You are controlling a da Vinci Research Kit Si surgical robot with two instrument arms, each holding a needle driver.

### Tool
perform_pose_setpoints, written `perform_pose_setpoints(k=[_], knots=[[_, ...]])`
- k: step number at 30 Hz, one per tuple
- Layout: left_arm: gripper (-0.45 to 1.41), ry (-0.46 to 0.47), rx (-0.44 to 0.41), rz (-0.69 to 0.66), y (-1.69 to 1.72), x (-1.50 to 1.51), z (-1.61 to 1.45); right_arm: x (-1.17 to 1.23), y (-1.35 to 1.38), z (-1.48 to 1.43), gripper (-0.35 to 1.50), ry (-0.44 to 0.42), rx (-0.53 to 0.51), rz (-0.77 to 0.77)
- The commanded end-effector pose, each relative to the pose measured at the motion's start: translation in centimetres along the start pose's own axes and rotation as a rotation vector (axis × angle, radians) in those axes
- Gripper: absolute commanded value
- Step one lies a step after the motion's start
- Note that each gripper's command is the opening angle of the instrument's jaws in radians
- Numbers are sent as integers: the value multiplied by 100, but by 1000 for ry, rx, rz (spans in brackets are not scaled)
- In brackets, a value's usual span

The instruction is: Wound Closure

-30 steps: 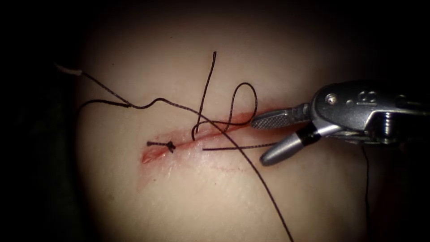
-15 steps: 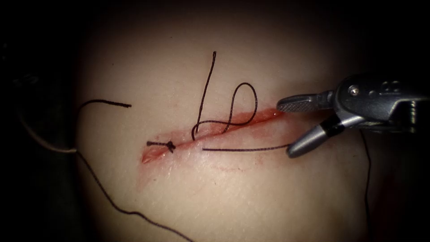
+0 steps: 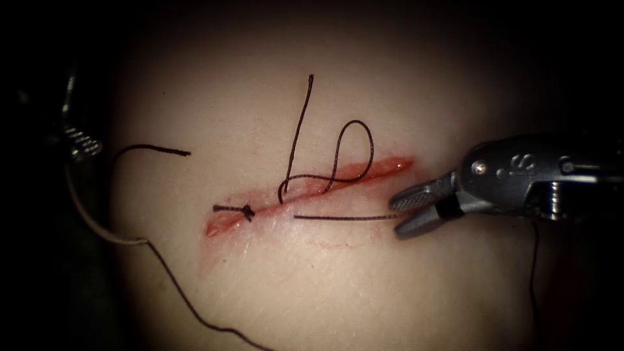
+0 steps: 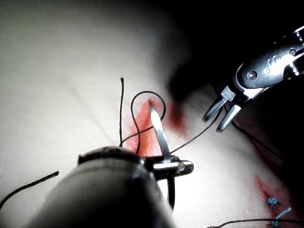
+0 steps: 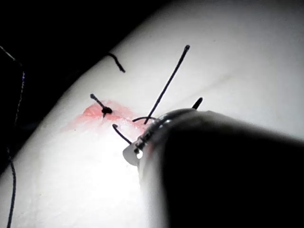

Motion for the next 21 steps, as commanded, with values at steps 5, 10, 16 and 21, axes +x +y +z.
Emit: perform_pose_setpoints(k=[5, 10, 16, 21], knots=[[-45, -1, -2, -1, -4, 0, 6, 4, 6, 5, -35, -51, -4, -25], [-45, -3, 1, -1, -4, 0, 7, 3, 2, -4, -35, -55, 3, -27], [-45, -4, 4, -1, -3, 0, 10, -15, 16, -62, -35, -35, -71, 14], [-45, -10, 3, -1, -3, 0, 11, -60, 41, -120, -35, -36, -183, 81]])
